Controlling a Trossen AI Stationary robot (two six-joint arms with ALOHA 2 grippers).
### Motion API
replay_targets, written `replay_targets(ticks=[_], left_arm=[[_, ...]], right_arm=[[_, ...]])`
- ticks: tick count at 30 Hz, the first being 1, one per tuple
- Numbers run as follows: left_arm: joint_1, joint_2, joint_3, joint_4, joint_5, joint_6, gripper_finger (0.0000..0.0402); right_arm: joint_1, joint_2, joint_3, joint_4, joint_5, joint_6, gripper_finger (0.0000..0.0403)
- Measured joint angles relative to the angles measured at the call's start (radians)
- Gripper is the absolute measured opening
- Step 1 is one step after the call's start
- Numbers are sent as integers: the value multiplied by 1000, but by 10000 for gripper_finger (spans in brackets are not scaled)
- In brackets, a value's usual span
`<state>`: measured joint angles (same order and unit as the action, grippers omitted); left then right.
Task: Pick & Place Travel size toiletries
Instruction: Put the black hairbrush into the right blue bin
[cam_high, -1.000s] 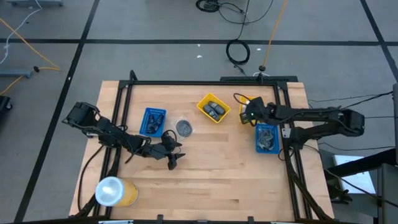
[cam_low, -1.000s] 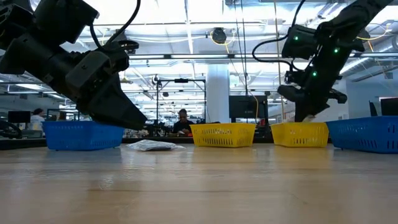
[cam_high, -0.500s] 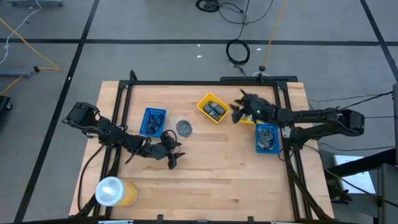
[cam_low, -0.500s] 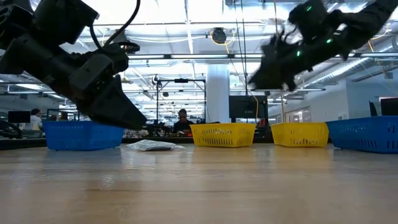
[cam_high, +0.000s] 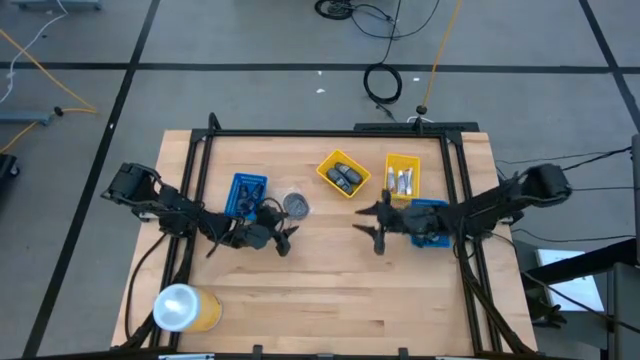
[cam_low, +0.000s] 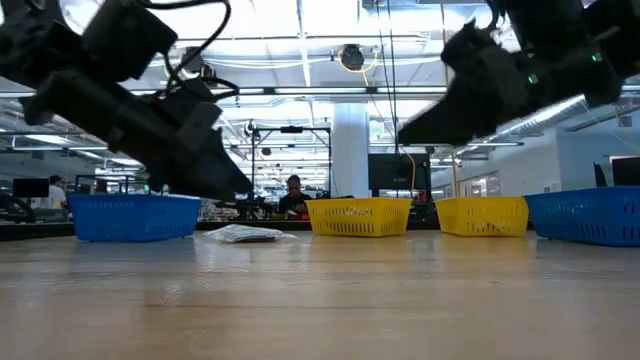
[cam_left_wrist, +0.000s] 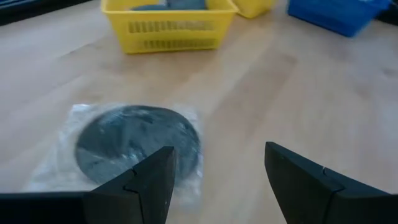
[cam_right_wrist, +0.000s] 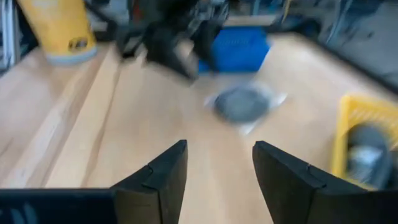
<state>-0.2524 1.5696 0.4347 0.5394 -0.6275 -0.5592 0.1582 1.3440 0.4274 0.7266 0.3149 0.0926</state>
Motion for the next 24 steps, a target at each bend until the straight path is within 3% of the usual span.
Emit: replay_targets(ticks=[3, 7, 12, 17, 24], left_arm=[[63, 0, 8, 4, 42, 26, 243], [165, 0, 46, -19, 222, 127, 243], [259, 0, 133, -205, 353, 272, 243], [287, 18, 163, -325, 405, 372, 243], [286, 115, 163, -243, 382, 404, 243]], right_arm=[[40, 98, 0, 28, -1, 57, 172], [76, 244, 0, 144, -1, 79, 171], [86, 379, 0, 355, -1, 12, 171], [86, 417, 1, 419, -1, 0, 171], [86, 416, 2, 422, -1, 0, 171]])
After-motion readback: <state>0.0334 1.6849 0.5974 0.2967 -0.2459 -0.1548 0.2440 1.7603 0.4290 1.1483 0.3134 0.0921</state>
